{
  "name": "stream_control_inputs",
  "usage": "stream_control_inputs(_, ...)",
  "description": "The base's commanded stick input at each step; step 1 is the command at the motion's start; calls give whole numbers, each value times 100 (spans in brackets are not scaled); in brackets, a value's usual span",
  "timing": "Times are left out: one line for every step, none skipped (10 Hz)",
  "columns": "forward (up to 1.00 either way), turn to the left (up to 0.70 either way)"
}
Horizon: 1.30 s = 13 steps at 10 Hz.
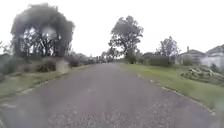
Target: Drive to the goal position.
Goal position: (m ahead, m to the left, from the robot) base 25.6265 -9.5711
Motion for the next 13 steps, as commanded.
stream_control_inputs(100,5)
stream_control_inputs(100,15)
stream_control_inputs(100,24)
stream_control_inputs(100,24)
stream_control_inputs(100,13)
stream_control_inputs(100,1)
stream_control_inputs(100,0)
stream_control_inputs(100,0)
stream_control_inputs(100,0)
stream_control_inputs(100,0)
stream_control_inputs(100,0)
stream_control_inputs(100,0)
stream_control_inputs(100,0)
